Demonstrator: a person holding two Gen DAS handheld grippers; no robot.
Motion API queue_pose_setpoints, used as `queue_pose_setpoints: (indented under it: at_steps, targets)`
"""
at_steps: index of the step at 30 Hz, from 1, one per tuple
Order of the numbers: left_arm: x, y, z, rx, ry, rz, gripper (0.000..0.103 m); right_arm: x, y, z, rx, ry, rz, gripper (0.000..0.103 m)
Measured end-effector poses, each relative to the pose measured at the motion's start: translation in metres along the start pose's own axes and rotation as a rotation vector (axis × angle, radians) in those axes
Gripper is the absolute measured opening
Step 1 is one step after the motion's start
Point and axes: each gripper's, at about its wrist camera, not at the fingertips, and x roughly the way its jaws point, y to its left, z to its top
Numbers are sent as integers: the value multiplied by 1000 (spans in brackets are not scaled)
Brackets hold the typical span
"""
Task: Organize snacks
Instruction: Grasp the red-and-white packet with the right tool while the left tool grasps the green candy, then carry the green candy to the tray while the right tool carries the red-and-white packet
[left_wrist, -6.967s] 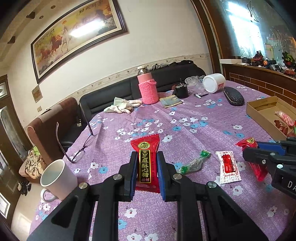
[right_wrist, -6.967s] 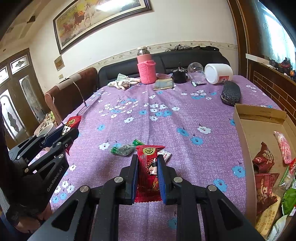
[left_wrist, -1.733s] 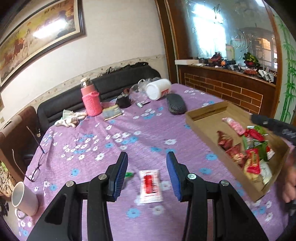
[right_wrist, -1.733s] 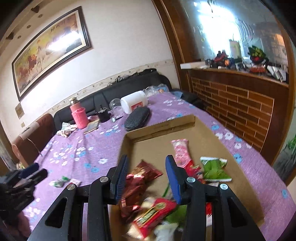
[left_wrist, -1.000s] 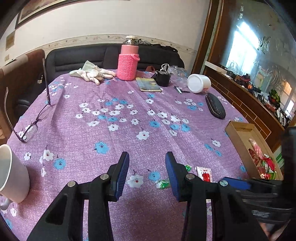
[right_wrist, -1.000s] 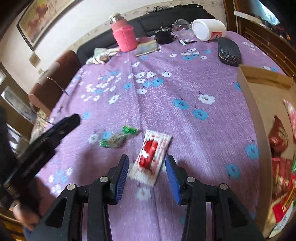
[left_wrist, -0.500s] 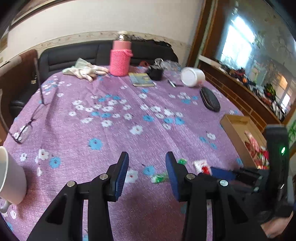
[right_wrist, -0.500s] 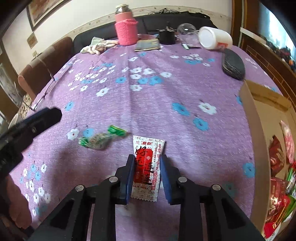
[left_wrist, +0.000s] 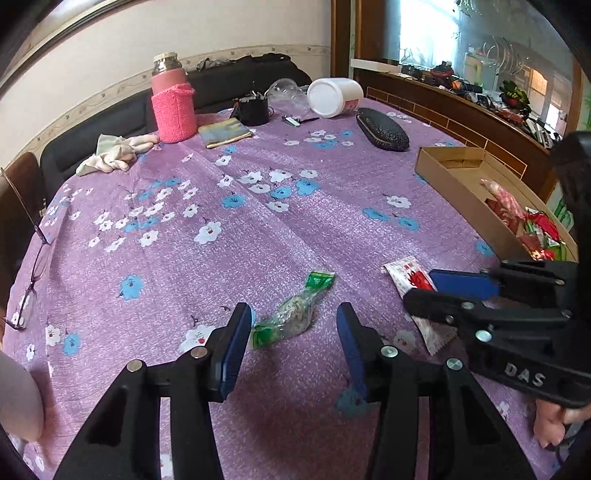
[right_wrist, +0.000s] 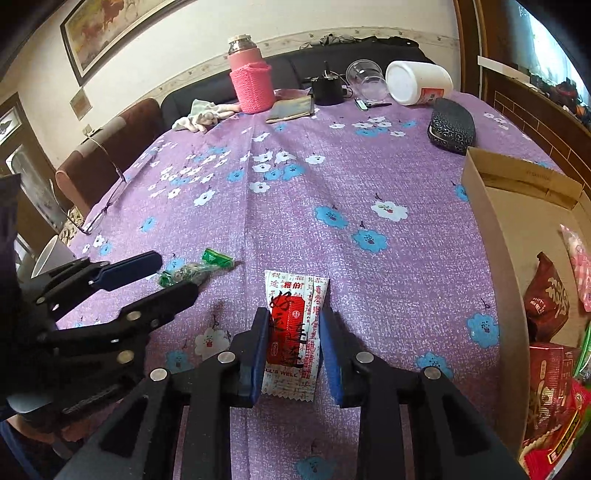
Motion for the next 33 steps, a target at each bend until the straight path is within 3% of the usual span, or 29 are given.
queue_pose_setpoints:
  at_steps: [2, 4, 9, 18, 23, 33]
  targets:
    - [6, 0, 1, -17, 8, 18, 40, -1, -1, -1, 2, -2, 5, 29]
    - [13, 0, 0, -35, 35, 16, 19, -1, -1, -2, 0, -4, 4, 29]
    - [13, -6, -3, -39, 35, 67, 19, -2, -1, -3, 4, -9, 6, 29]
    - [-11, -1, 1, -128, -53, 28, 18, -16, 1, 0, -5, -80, 17, 29]
    - [-24, -5, 4, -127, -116, 68, 19, -18, 3, 0, -20, -101, 3, 29]
    - [-31, -8, 4, -102, -166, 165, 19, -27, 0, 2, -15, -150, -15, 29]
